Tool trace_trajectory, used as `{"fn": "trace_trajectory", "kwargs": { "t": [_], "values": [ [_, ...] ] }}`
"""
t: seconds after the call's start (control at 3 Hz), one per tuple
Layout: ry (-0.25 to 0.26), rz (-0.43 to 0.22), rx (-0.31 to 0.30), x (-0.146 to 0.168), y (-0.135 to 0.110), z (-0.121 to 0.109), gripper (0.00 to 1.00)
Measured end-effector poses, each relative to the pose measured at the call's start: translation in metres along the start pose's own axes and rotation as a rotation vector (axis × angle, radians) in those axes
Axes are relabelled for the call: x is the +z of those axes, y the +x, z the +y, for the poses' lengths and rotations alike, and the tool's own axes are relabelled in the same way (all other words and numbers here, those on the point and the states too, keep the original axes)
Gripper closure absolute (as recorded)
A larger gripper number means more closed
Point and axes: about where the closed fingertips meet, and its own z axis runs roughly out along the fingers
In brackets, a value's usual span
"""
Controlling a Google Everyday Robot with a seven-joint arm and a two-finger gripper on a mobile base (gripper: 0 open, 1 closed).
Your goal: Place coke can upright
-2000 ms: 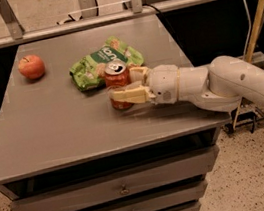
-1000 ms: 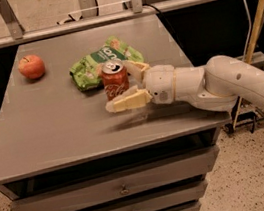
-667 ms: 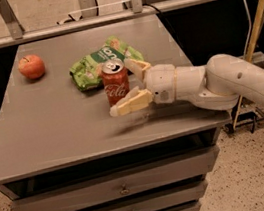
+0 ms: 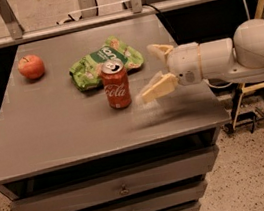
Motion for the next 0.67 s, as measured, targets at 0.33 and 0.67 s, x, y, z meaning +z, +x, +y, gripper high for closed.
{"fn": "trace_trajectory", "kwargs": {
  "t": [0.33,0.67],
  "values": [
    [0.063,0.101,-0.001,-0.0477,0.0065,-0.0266,0.0],
    [0.069,0.109,0.003,-0.051,0.0098,-0.0291,0.0]
  ]
}}
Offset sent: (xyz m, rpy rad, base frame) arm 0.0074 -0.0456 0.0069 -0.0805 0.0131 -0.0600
